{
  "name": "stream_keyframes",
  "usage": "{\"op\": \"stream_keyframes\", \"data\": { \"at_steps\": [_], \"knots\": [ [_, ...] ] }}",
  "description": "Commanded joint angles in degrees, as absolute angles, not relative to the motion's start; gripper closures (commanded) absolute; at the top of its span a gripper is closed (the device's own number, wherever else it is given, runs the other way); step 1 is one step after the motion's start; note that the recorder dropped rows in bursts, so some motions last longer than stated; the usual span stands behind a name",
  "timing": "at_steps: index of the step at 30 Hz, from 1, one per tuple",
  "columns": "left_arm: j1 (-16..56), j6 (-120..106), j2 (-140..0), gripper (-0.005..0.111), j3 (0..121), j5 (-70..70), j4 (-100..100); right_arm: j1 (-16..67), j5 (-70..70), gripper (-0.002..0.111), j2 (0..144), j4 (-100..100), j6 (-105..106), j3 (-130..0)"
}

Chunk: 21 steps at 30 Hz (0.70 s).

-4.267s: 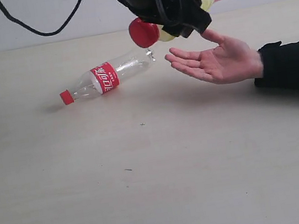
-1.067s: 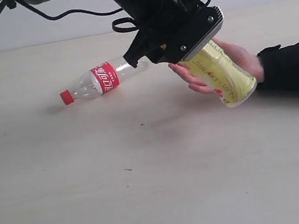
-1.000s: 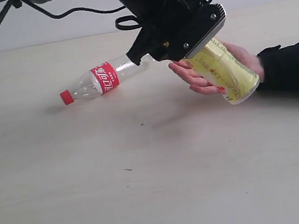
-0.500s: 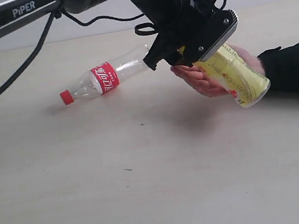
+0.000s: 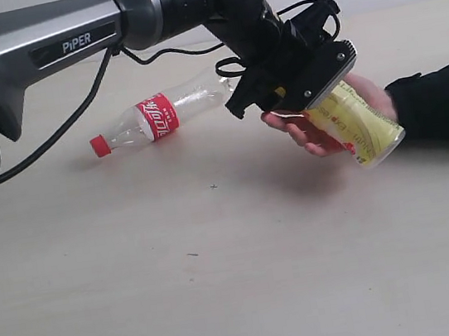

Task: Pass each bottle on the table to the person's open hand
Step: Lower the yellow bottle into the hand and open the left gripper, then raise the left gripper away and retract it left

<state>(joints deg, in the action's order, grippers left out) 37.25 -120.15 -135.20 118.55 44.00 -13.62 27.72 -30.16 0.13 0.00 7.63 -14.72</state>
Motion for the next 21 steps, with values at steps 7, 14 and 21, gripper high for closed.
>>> {"op": "stream_keyframes", "data": {
  "at_steps": [7, 14, 21],
  "knots": [
    [37.1, -116.2, -135.6, 0.078, 118.8, 42.3, -14.7, 27.9, -29.4, 0.106, 0.0, 0.0, 7.5, -14.4],
    [37.1, -110.6, -135.6, 0.019, 118.8, 39.4, -15.5, 27.9, -29.4, 0.106, 0.0, 0.0, 7.5, -14.4],
    [37.1, -110.9, -135.6, 0.019, 118.8, 39.6, -14.1, 27.9, -29.4, 0.106, 0.0, 0.0, 7.5, -14.4]
  ]
}}
